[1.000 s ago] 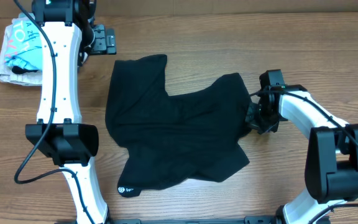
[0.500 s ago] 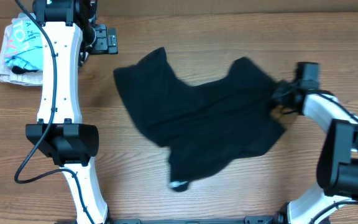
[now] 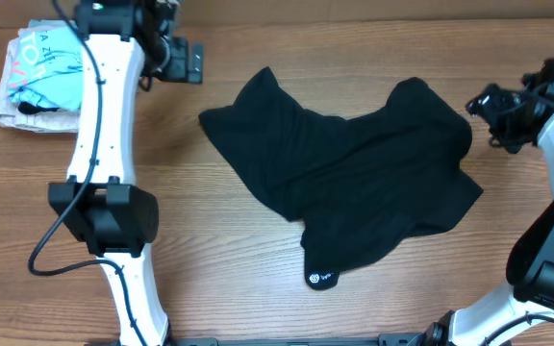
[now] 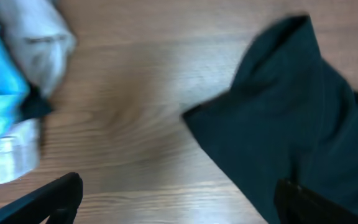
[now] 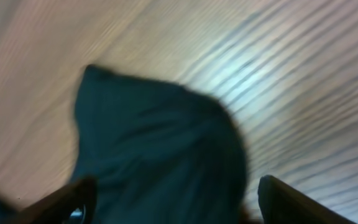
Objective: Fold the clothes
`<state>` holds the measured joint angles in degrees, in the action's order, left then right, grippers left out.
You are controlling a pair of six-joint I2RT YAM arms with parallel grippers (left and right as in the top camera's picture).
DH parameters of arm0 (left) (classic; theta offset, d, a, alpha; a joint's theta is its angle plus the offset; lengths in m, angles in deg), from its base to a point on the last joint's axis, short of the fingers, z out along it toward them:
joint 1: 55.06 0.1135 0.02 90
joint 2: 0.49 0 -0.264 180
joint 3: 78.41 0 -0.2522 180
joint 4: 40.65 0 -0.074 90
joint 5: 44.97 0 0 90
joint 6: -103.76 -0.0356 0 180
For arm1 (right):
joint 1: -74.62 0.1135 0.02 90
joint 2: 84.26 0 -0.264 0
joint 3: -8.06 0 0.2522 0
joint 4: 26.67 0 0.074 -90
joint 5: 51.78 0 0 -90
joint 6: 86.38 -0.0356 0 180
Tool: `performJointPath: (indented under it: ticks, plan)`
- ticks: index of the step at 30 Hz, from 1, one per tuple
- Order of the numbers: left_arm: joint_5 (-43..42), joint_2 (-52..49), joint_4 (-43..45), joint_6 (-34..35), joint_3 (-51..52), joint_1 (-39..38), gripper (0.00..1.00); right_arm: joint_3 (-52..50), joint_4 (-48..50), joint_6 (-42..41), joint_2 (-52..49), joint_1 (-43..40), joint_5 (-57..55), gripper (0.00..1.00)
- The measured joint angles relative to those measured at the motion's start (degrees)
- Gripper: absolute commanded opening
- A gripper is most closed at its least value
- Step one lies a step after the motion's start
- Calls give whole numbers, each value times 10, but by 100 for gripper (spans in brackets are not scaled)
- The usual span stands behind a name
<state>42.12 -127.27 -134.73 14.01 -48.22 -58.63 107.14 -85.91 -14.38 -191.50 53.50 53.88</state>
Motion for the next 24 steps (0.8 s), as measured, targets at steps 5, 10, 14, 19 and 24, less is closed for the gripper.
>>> performJointPath:
  ticks: [5,10,14,19,24]
  plan:
    - [-11,0,36,-4,92,-10,96,27,-64,9,0,25,34,86]
    - [-18,0,114,-5,190,-9,94,27,-85,20,0,62,41,86]
    - [-21,0,195,-5,252,-9,94,27,-86,24,0,85,39,86]
    - [-22,0,277,-5,305,-9,94,27,-85,27,0,104,35,86]
    - [-25,0,342,-5,338,-11,93,27,-86,28,0,114,32,86]
